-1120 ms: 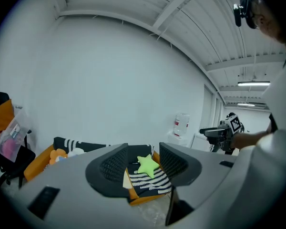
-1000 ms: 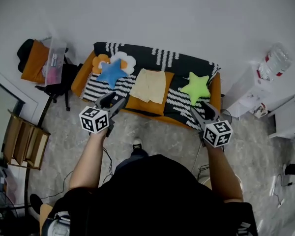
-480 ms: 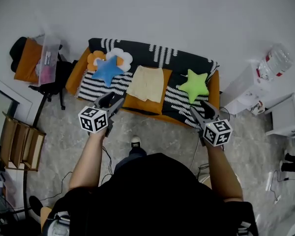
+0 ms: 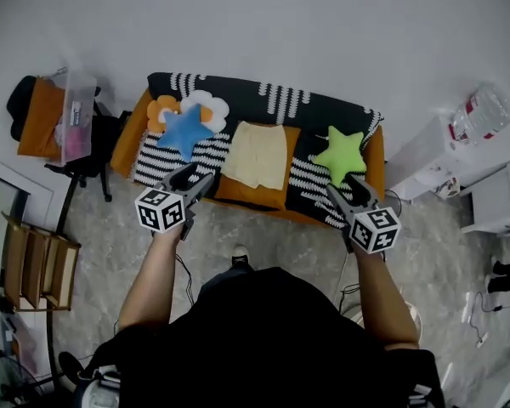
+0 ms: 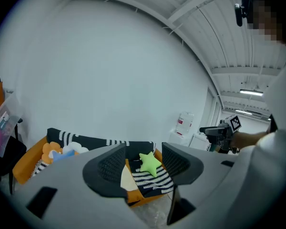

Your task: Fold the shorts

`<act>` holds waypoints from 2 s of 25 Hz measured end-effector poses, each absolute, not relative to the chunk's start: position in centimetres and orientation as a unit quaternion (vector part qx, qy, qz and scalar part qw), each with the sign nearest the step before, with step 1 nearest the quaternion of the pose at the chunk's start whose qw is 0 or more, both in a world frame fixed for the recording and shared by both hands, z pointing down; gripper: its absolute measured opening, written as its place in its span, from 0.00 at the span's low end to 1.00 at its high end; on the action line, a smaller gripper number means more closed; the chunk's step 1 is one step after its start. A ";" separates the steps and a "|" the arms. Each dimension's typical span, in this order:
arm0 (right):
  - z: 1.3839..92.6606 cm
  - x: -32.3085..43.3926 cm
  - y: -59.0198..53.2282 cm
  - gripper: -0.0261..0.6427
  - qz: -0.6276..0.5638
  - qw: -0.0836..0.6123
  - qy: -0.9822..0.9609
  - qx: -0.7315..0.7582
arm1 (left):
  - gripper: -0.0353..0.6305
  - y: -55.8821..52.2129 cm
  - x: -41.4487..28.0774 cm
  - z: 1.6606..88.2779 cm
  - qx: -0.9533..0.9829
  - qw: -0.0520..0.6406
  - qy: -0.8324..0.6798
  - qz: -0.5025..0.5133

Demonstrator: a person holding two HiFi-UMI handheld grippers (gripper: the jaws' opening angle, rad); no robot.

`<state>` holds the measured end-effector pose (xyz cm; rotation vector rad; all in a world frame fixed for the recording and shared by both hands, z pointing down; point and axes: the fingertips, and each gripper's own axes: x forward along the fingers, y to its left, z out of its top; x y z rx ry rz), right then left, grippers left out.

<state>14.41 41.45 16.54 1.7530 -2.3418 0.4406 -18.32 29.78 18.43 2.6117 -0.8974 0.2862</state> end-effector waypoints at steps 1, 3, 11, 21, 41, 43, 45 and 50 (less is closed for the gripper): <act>16.6 14.3 40.6 0.41 0.149 0.091 -0.788 0.591 | 0.44 28.8 -18.3 18.5 0.926 0.181 -0.316 0.102; 16.9 14.1 39.0 0.42 0.149 0.093 -0.785 0.594 | 0.44 27.0 -18.4 18.8 0.928 0.182 -0.310 0.104; 16.9 13.5 33.2 0.42 0.145 0.103 -0.777 0.604 | 0.44 20.5 -20.4 20.4 0.926 0.194 -0.304 0.107; 17.1 12.7 28.5 0.42 0.148 0.110 -0.769 0.612 | 0.44 15.4 -21.3 21.0 0.930 0.199 -0.288 0.116; 17.9 11.9 23.0 0.42 0.154 0.112 -0.763 0.618 | 0.44 10.2 -23.0 21.3 0.929 0.203 -0.284 0.123; 18.2 12.3 22.4 0.42 0.157 0.110 -0.764 0.616 | 0.44 10.0 -22.8 21.6 0.927 0.205 -0.288 0.127; 18.5 12.7 22.0 0.42 0.161 0.109 -0.766 0.613 | 0.44 9.8 -22.4 21.7 0.925 0.206 -0.291 0.130; 18.8 14.6 20.1 0.42 0.156 0.105 -0.775 0.604 | 0.44 9.3 -21.0 21.8 0.922 0.202 -0.305 0.129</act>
